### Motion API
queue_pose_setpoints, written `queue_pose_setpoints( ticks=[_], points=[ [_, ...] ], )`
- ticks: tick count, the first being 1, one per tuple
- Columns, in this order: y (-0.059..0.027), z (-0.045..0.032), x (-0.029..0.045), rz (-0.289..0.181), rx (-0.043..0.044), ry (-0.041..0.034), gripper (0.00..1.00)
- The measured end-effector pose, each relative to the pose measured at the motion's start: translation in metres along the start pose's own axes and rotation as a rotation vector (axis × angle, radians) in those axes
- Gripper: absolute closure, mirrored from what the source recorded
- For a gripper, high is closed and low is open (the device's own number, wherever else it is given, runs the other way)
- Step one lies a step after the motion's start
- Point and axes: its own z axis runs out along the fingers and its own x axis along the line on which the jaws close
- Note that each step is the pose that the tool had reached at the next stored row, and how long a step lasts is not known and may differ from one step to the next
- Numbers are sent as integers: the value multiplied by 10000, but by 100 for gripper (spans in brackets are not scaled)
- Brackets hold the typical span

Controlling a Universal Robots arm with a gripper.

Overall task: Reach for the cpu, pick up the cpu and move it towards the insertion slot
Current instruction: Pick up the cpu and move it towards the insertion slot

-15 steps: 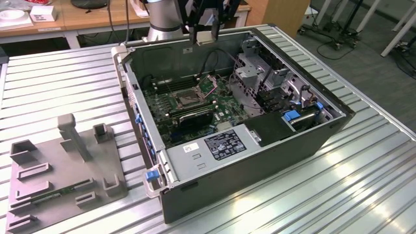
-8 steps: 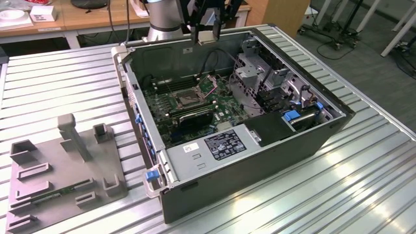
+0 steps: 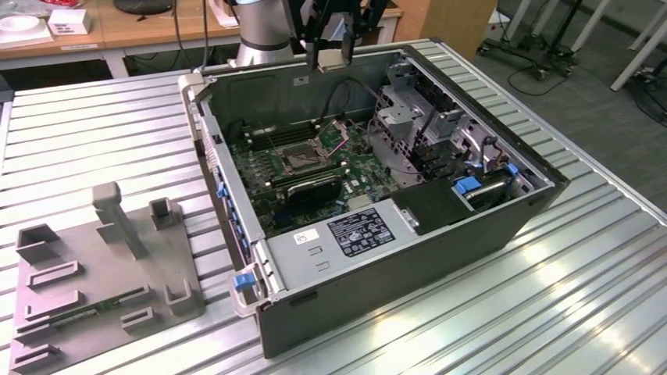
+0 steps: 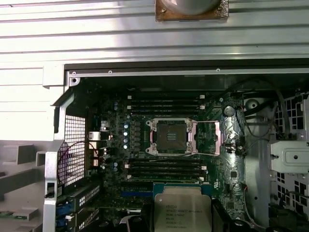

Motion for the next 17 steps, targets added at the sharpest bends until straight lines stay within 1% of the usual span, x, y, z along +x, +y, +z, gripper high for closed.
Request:
queue_pose_setpoints(
  ticks=[4, 9, 17],
  points=[
    [12, 2, -4, 0, -2, -4, 45],
    [84, 10, -28, 0, -1, -7, 45],
    [203, 22, -40, -1, -2, -9, 45]
  ],
)
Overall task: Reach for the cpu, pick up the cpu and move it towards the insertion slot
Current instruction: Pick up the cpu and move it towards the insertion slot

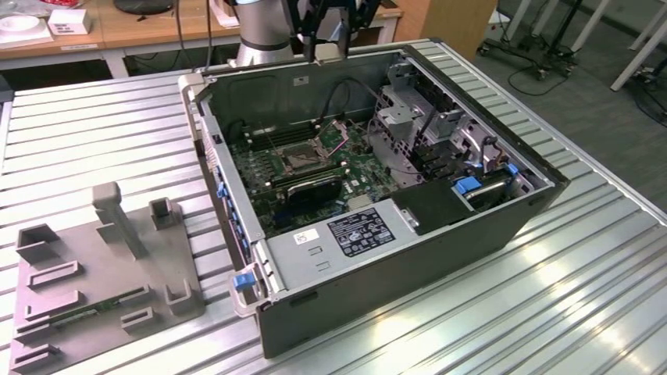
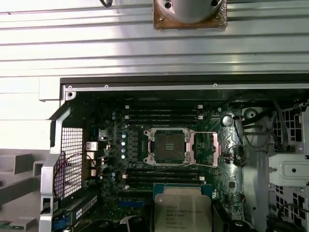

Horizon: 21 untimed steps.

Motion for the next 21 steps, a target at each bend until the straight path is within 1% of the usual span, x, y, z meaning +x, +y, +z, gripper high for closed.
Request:
queue_pose_setpoints(
  ticks=[12, 21],
  points=[
    [199, 15, -2, 0, 1, 1, 45],
    [313, 23, -2, 0, 1, 0, 45]
  ],
)
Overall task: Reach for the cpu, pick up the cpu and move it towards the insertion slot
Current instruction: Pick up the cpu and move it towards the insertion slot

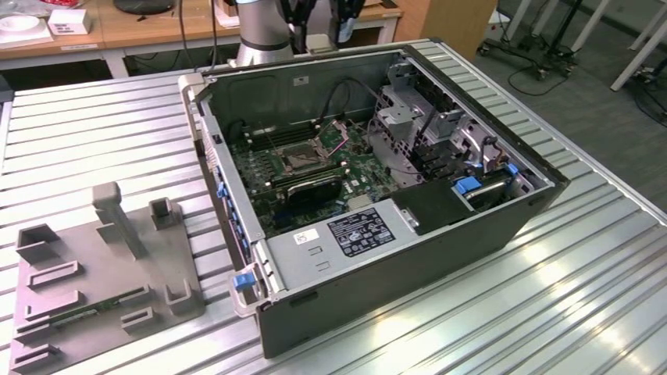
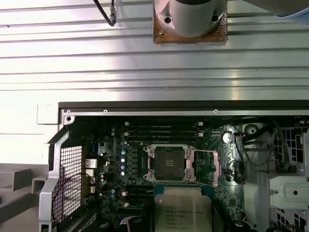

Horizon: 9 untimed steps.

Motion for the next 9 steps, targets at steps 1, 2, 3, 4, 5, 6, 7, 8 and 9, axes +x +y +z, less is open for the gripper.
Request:
queue_pose_setpoints(
  ticks=[1, 2, 3, 4, 5, 6, 7, 8, 9],
  points=[
    [9, 1, 0, 0, -1, 0, 45],
    [13, 1, 0, 0, 1, 1, 45],
    [13, 1, 0, -1, 0, 0, 45],
    [13, 0, 0, -1, 0, 0, 45],
    [14, 1, 0, 0, 0, 0, 45],
    [14, 1, 0, 0, 0, 0, 45],
    [15, 0, 0, 0, 1, 1, 45],
    [15, 1, 0, 0, 1, 0, 45],
    [16, 1, 0, 0, 0, 0, 45]
  ],
)
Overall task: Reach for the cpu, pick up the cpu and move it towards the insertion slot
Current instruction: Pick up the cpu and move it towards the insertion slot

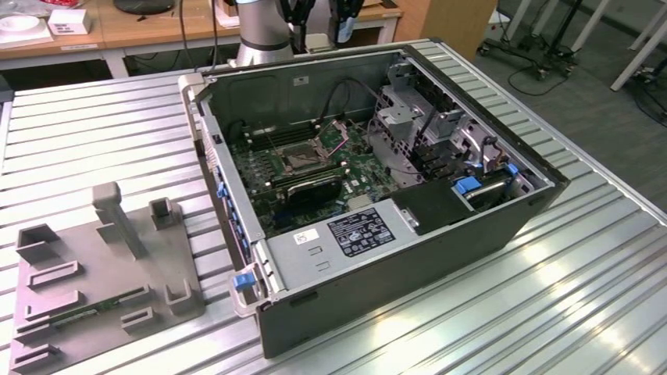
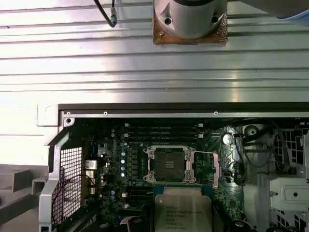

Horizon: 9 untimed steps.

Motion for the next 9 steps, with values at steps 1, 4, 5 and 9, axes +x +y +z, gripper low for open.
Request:
queue_pose_setpoints(
  ticks=[1, 4, 5, 9],
  points=[
    [0, 0, 0, 0, 0, 0, 45],
    [34, 3, 1, 12, 0, -1, 45],
    [55, 5, 1, 16, 0, -3, 45],
    [145, 18, 1, 19, -1, -10, 45]
  ],
)
